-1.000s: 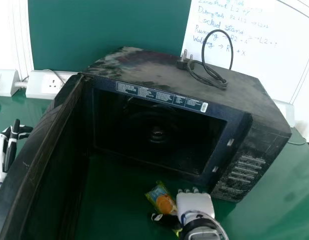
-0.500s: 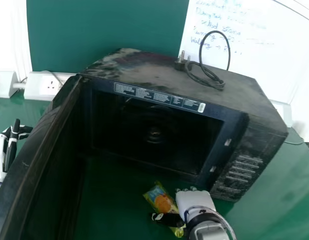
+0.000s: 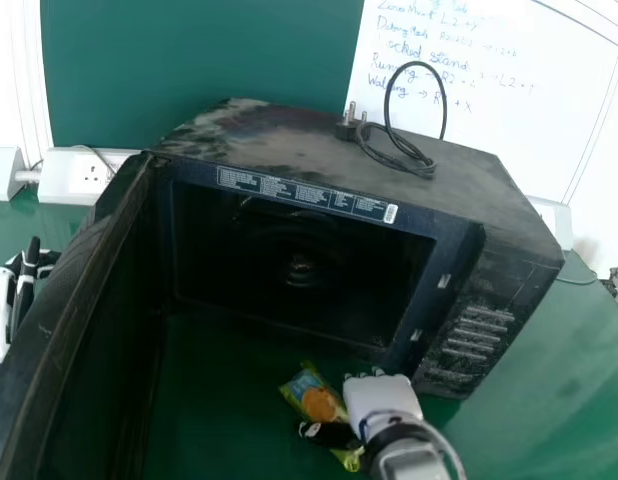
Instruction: Put biscuit inside oven
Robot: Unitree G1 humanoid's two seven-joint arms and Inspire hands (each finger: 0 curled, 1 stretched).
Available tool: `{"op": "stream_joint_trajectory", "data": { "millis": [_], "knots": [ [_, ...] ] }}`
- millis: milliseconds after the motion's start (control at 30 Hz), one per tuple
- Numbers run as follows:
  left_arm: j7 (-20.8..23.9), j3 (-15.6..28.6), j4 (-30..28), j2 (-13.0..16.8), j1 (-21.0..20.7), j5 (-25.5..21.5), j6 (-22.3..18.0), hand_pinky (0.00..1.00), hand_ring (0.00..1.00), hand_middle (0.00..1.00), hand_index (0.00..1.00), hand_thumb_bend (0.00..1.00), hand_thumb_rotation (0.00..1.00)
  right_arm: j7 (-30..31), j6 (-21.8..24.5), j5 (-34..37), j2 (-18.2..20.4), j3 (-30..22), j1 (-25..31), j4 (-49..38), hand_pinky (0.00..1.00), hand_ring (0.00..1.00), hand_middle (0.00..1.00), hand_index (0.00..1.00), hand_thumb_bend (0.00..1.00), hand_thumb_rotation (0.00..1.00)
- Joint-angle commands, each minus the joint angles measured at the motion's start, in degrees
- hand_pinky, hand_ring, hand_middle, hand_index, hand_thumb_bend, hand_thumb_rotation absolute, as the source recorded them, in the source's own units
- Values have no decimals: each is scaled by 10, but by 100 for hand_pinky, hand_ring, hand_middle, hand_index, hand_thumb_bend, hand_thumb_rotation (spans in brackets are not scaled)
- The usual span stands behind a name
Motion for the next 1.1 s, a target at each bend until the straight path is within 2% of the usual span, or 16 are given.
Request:
{"op": "stream_joint_trajectory", "data": {
  "millis": [0,133,267,367,667,767,833,1000,1033,1067],
  "knots": [
    [2,-2,-5,-1,0,0,-2,49,53,56,49,51,6,-20,-3,-23,-7,26,57,28,21,30,49,78,61,4],
    [3,-3,-5,-1,0,2,0,49,52,56,49,51,6,-60,6,-76,5,55,74,37,18,27,47,75,57,0],
    [3,-3,-4,-1,0,4,-4,49,53,56,49,51,6,-54,10,-91,17,63,72,45,16,25,47,76,57,0],
    [6,-4,-1,-1,-1,8,-8,48,53,56,49,51,6,-48,10,-97,23,66,72,45,14,22,47,76,57,0],
    [6,-3,-3,-4,-1,5,-5,48,52,56,49,51,6,-63,16,-68,31,53,82,31,14,22,47,77,57,0],
    [6,-2,-3,-4,0,5,-5,48,53,56,49,51,6,-60,13,-39,28,38,81,8,17,27,47,75,57,0],
    [5,-2,-3,-3,0,4,-4,48,52,56,49,51,6,-67,18,-16,32,27,82,-9,26,35,48,67,57,0],
    [5,-2,-1,-3,0,5,-3,49,52,56,49,51,6,-64,23,14,41,6,75,-48,29,36,48,64,57,0],
    [5,-2,-1,-3,0,5,-3,49,52,56,49,51,6,-67,25,20,44,2,73,-55,31,38,46,60,55,0],
    [4,-2,0,-3,0,4,-5,49,53,56,49,51,6,-71,27,25,48,-1,71,-61,37,43,45,55,54,0]
  ]
}}
